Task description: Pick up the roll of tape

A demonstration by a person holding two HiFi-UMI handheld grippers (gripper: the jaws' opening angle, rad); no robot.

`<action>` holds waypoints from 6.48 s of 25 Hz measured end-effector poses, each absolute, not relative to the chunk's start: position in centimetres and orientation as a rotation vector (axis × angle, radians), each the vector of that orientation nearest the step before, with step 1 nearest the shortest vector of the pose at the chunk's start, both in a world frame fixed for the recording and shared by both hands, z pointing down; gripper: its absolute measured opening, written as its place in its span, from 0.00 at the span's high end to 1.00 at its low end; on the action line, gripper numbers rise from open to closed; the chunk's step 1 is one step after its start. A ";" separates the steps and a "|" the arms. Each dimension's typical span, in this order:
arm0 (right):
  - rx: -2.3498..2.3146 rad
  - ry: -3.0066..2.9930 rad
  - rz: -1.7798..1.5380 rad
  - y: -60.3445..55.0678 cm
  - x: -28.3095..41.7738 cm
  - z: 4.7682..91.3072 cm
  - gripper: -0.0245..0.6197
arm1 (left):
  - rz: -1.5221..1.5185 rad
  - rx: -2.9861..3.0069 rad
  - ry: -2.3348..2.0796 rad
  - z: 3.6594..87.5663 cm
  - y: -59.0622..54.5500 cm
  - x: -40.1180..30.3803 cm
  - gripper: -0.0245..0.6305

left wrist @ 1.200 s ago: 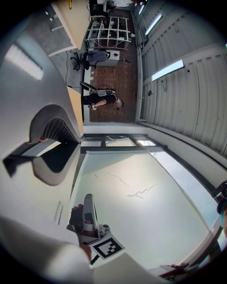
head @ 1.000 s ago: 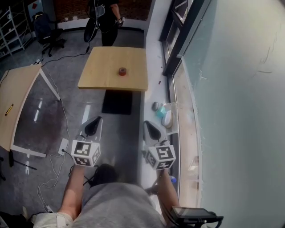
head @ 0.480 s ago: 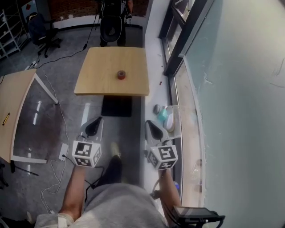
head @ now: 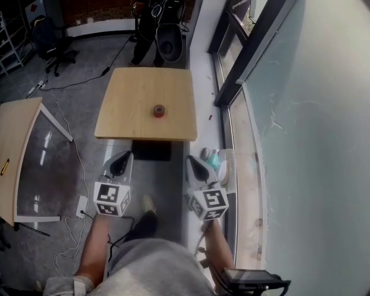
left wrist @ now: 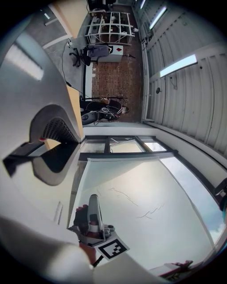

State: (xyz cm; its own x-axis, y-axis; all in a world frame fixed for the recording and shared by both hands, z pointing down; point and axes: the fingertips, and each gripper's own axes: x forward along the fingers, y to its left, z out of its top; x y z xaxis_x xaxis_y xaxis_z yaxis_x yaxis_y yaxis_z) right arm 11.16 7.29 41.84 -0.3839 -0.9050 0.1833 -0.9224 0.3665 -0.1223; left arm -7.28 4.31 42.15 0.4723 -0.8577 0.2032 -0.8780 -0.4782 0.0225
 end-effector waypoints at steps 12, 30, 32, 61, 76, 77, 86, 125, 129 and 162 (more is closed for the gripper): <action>1.699 -2.543 0.320 -3.6 9.9 42.2 0.94 | 0.274 2.611 -1.521 42.0 -5.9 -7.9 0.96; 1.653 -2.522 0.364 -13.4 10.1 44.5 0.94 | 0.336 2.576 -1.537 44.7 -14.7 -8.0 0.96; 1.629 -2.519 0.386 -14.6 10.1 45.2 0.94 | 0.337 2.552 -1.552 45.3 -15.6 -8.2 0.96; 1.385 -2.460 0.509 -25.2 7.4 60.4 0.94 | 0.389 2.419 -1.553 57.9 -24.8 -8.8 0.96; 1.383 -2.412 0.541 -26.6 7.6 65.8 0.94 | 0.427 2.383 -1.518 62.5 -25.7 -9.0 0.96; 1.383 -2.408 0.544 -26.6 7.6 65.9 0.94 | 0.429 2.387 -1.516 62.5 -25.8 -8.9 0.96; 1.304 -2.357 0.565 -27.8 6.7 68.5 0.76 | 0.426 2.382 -1.491 62.7 -25.7 -9.0 0.96; 1.257 -2.253 0.473 -31.6 3.8 73.2 0.42 | 0.435 2.327 -1.506 64.4 -26.9 -10.4 0.96; 1.269 -2.263 0.478 -31.7 4.1 73.0 0.42 | 0.435 2.330 -1.501 64.2 -26.7 -10.2 0.96; 1.411 -2.406 0.445 -32.0 4.3 64.1 0.43 | 0.390 2.406 -1.513 59.1 -27.3 -9.2 0.96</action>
State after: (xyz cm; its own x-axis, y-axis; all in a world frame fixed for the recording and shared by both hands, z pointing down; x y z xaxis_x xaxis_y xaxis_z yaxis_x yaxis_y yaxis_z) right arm 4.26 -31.96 64.15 -0.4632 -0.7810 0.4190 -0.8791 0.4647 -0.1057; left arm -9.16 -27.32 59.13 0.4175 -0.8318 0.3658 -0.9050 -0.4169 0.0850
